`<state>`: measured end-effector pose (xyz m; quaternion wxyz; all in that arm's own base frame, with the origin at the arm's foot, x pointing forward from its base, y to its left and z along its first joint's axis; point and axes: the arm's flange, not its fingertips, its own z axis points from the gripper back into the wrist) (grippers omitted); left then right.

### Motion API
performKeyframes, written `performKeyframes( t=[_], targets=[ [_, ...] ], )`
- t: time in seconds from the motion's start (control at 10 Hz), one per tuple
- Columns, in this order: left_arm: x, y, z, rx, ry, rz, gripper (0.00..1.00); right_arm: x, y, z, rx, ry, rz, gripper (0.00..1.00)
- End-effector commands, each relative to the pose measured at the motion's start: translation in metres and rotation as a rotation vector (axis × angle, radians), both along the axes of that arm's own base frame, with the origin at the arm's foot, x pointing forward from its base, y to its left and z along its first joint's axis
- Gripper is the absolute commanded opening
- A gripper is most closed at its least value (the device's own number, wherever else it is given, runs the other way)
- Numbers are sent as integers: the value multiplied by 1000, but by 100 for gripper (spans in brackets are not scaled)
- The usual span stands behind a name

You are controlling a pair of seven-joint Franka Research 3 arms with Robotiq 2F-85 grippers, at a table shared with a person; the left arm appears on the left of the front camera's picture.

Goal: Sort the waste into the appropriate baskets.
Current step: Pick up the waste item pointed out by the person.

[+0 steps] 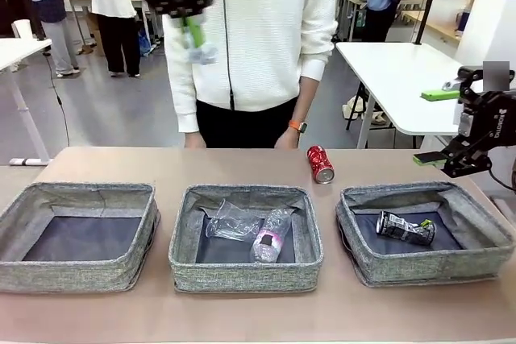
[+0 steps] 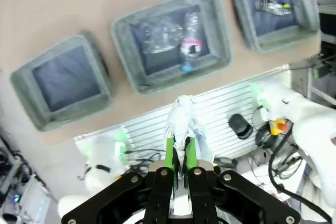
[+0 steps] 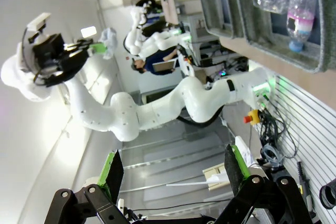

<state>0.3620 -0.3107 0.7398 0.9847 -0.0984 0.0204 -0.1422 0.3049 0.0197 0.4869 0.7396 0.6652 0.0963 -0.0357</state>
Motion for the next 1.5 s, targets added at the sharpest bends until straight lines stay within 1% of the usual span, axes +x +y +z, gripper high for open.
performKeyframes(
  t=[0.0,0.1,0.2,0.4,0.5,0.7,0.8,1.4],
  targets=[
    [4,-32,5,-29,34,51,7,1,1,3,18,-14,0,100],
    [2,-44,8,-73,33,25,7,1,1,3,18,-14,0,100],
    [-2,-54,12,-106,-9,34,7,1,1,3,18,-14,0,100],
    [-7,-66,25,-155,-59,36,7,1,1,3,18,-14,0,100],
    [-8,-69,30,-167,-48,19,7,1,1,3,18,-14,0,100],
    [0,-64,29,-142,-58,54,7,1,1,3,18,-14,0,100],
    [-8,-67,30,-156,-63,13,7,1,1,3,18,-14,0,100],
    [-8,-67,30,-156,-63,13,7,1,1,3,18,-14,0,100]
  ],
)
